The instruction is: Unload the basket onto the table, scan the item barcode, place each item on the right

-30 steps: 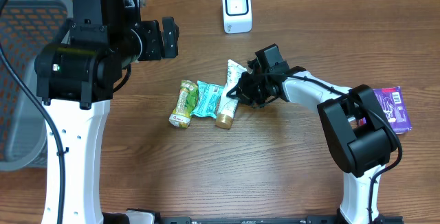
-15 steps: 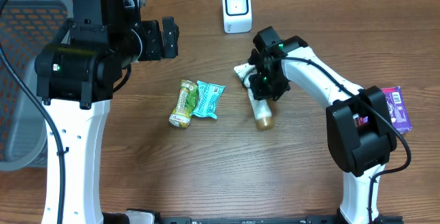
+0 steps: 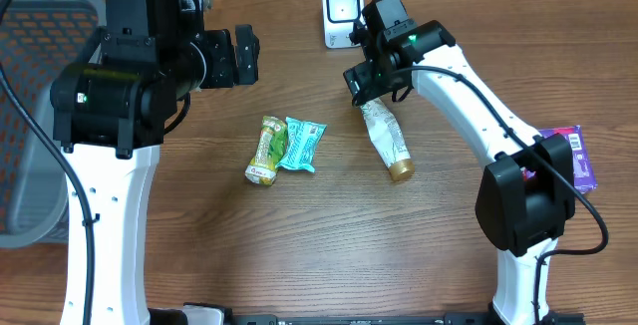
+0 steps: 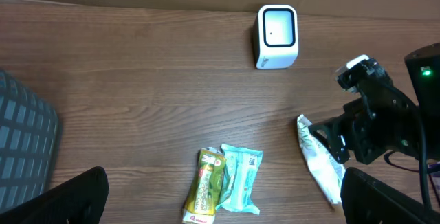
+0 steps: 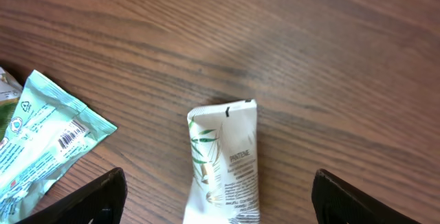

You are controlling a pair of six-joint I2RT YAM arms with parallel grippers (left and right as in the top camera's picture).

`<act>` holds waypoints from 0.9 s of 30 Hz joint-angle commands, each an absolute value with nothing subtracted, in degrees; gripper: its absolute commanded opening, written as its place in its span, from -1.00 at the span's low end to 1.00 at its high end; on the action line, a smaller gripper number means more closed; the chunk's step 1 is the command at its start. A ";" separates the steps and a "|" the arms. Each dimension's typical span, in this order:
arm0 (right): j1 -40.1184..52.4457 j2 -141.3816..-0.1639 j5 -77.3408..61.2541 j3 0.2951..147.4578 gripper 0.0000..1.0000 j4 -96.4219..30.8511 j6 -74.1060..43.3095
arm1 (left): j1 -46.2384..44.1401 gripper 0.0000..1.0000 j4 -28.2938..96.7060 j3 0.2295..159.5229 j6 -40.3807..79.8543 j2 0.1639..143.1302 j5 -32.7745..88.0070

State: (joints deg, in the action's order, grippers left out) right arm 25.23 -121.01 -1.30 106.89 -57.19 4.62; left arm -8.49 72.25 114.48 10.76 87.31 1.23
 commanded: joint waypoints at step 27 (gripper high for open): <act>38.52 -119.74 32.97 87.48 0.55 -52.71 -11.33 | -8.27 0.99 72.16 114.52 10.28 87.74 1.04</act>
